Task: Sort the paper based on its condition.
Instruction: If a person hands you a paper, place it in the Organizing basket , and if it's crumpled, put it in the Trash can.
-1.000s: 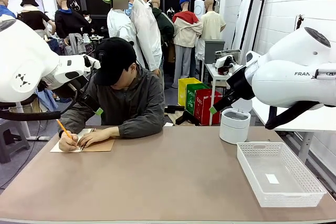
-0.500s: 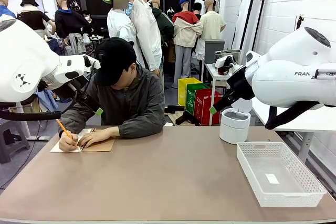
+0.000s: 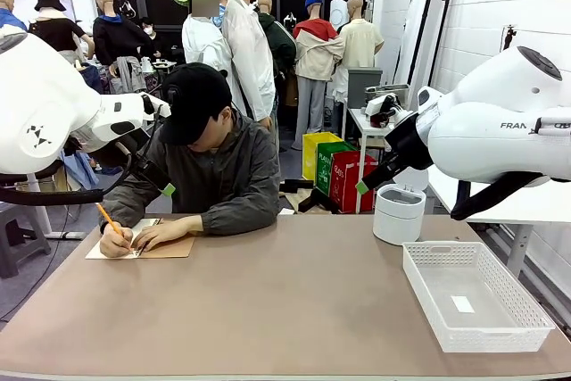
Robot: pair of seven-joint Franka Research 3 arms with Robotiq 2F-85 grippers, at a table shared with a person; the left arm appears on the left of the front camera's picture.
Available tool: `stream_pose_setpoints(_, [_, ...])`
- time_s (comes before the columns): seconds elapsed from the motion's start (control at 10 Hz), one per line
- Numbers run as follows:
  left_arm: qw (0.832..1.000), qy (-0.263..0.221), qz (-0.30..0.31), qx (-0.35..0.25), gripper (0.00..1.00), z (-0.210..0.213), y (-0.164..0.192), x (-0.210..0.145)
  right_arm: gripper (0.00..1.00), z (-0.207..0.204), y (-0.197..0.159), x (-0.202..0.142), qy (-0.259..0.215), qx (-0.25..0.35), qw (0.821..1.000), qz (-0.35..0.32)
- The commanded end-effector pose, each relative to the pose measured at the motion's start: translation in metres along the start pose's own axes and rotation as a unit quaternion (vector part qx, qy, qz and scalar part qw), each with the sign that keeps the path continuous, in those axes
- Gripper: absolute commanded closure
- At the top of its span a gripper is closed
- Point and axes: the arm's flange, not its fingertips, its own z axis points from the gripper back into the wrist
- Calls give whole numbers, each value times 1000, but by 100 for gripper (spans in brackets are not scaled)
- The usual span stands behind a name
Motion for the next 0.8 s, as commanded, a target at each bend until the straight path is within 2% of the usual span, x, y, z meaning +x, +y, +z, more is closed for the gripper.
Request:
stream_pose_setpoints(0.0, [1000,1,-1,2,0,1,1,0,0,0,0,0,-1,2,1000,0])
stream_pose_setpoints(0.7, [1000,1,-1,2,0,1,1,0,0,0,0,0,-1,2,1000,0])
